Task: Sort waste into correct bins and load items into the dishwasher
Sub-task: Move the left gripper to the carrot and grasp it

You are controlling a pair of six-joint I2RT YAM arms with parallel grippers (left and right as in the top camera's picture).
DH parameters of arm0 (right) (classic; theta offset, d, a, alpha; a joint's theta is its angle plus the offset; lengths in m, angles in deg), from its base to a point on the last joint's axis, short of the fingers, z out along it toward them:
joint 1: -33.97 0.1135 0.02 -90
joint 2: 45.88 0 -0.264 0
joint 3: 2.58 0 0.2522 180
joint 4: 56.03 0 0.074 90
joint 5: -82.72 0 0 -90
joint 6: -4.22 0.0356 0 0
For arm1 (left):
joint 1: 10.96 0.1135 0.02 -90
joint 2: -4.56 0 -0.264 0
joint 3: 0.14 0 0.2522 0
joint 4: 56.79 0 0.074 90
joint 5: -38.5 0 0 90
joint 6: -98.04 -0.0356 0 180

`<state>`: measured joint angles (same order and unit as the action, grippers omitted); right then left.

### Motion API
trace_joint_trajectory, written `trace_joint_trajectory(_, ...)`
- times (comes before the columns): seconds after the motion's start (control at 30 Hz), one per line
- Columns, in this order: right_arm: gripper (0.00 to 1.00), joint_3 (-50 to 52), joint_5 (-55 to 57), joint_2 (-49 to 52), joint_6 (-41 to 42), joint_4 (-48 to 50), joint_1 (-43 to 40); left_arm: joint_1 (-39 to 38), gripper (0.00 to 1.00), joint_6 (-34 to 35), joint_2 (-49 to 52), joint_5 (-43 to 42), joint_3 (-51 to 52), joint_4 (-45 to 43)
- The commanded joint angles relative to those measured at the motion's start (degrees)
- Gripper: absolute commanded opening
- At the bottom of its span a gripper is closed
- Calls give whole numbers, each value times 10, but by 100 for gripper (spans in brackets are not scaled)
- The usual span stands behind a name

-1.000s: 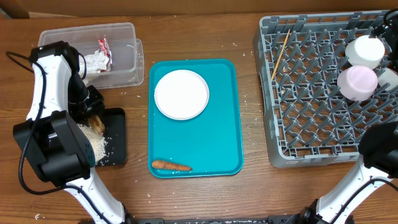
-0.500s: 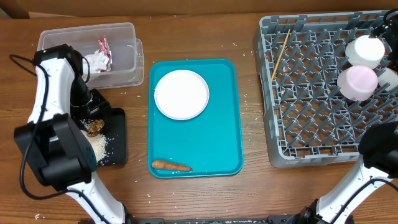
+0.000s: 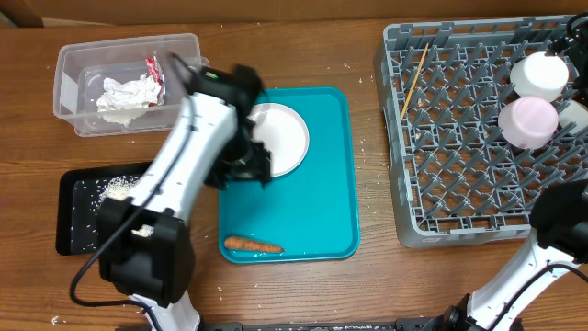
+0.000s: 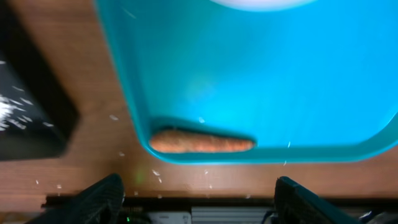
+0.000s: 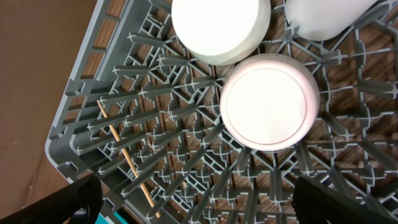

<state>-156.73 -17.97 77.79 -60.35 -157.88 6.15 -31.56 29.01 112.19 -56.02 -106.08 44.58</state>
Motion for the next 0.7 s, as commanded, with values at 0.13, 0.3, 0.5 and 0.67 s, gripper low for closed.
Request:
trace_joint_trajectory(0.13,100,-6,-3,-9,0,2,-2,-57,80,50,0,-6,99,-11)
trace_joint_trajectory(0.3,100,-6,-3,-9,0,2,-2,-55,79,78,0,-16,164,-40)
trace_joint_trajectory(0.5,100,-6,-3,-9,0,2,-2,-54,80,144,0,-34,209,-68)
trace_joint_trajectory(0.67,100,-6,-3,-9,0,2,-2,-52,82,146,0,-72,239,-106)
